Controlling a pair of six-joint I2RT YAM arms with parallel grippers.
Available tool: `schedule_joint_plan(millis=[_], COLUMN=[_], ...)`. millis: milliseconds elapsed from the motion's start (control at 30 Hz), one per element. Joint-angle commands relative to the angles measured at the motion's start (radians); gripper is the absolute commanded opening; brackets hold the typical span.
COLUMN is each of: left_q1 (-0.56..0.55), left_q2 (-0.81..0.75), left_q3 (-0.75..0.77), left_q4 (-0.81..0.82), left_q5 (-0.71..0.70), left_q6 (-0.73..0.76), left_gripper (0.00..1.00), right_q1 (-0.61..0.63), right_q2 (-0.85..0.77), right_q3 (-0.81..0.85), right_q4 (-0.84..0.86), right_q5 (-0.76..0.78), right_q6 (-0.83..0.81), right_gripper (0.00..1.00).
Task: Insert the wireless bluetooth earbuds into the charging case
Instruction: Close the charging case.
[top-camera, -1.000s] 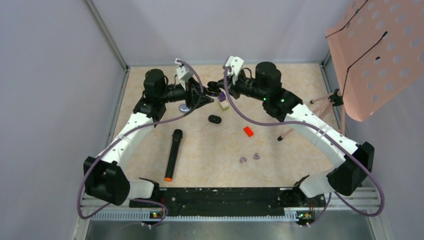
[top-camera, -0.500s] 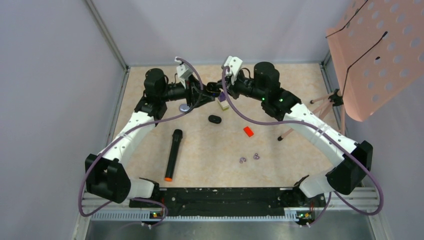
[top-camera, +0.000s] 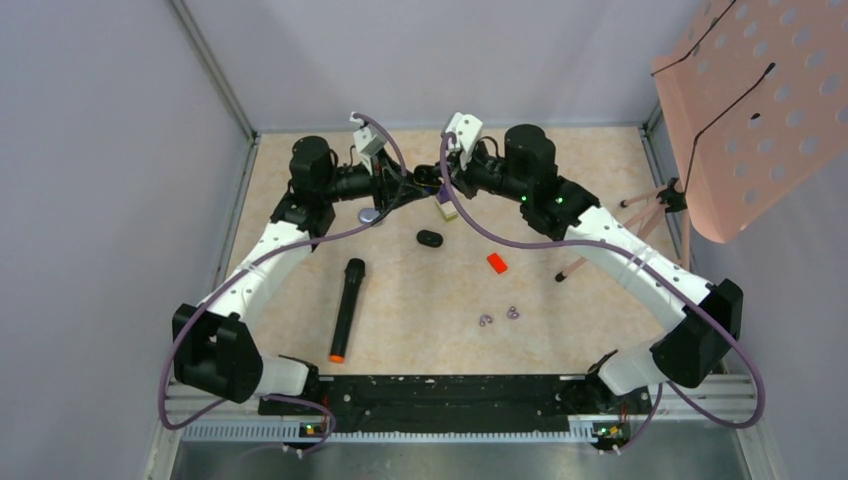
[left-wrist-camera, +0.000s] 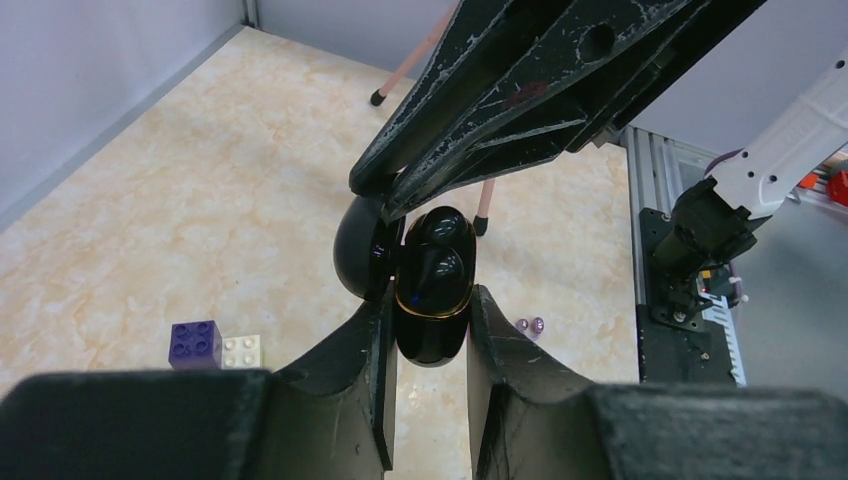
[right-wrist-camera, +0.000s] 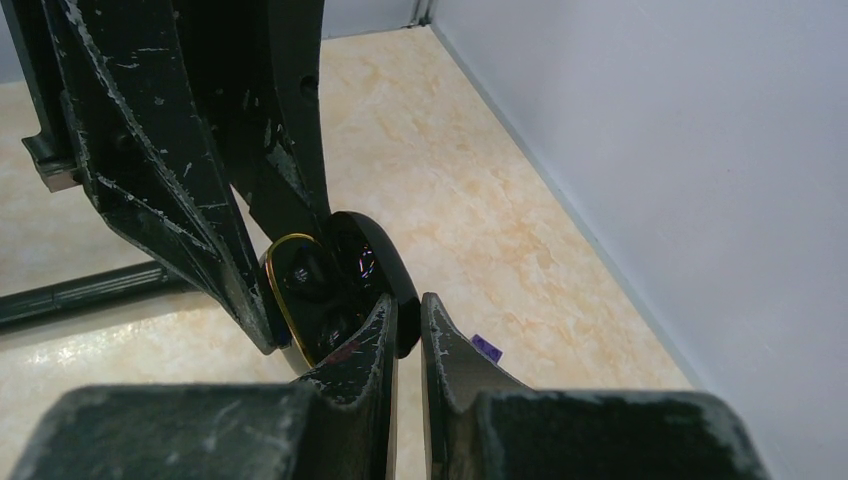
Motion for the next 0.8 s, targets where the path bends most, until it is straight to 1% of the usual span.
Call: schedule_joint_plan(millis=[0,33,67,100,167,200,233,267,333,400,533,600,767], left_q1=[-0.001,0.000,0.000,0.000,0.000,0.000,0.000,-0.001,0.000,-0.001,-0.009,-0.015,-0.026], left_q2=[0.008,0.007,0.003,-0.001,-0.007,-0.009,-0.010,-0.013,-0.014,-0.014,-0.021,-0.027,-0.040], left_q3=[0.037,0.038,0.038,0.036,0.037,0.039,0.041,0.043,0.045,0.047,0.055,0.062,0.074], left_q4=[0.027,0.017,0.008,-0.005,-0.041,-0.063,-0.085,-0.105,-0.126,-0.127,-0.134,-0.161,-0.263], left_q5=[0.005,0.005,0.007,0.007,0.010,0.015,0.022,0.030,0.036,0.043,0.049,0.053,0.062], left_q6=[0.007,0.018,0.036,0.054,0.101,0.126,0.170,0.202,0.241,0.259,0.299,0.336,0.427], left_gripper=[0.15,0.04,0.00,0.00,0.00,0.00,0.00,0.00,0.00,0.00,0.00,0.00,0.00], right_q1=[0.009,0.009,0.006,-0.002,-0.031,-0.044,-0.055,-0.063,-0.066,-0.066,-0.066,-0.066,-0.064], right_q2=[-0.009,-0.012,-0.015,-0.020,-0.023,-0.019,-0.014,-0.003,0.022,0.035,0.056,0.075,0.129], right_q3=[0.060,0.073,0.087,0.104,0.151,0.178,0.206,0.234,0.274,0.261,0.210,0.203,0.230], right_q4=[0.004,-0.020,-0.048,-0.079,-0.154,-0.195,-0.248,-0.311,-0.422,-0.465,-0.412,-0.361,-0.279], right_q5=[-0.008,-0.023,-0.038,-0.066,-0.140,-0.182,-0.229,-0.283,-0.351,-0.387,-0.427,-0.436,-0.437], right_q6=[0.019,0.015,0.018,0.031,0.062,0.062,0.046,0.018,-0.050,-0.091,-0.129,-0.110,-0.054], right_gripper=[0.00,0.07,0.19,0.30,0.48,0.55,0.59,0.62,0.65,0.68,0.71,0.73,0.73])
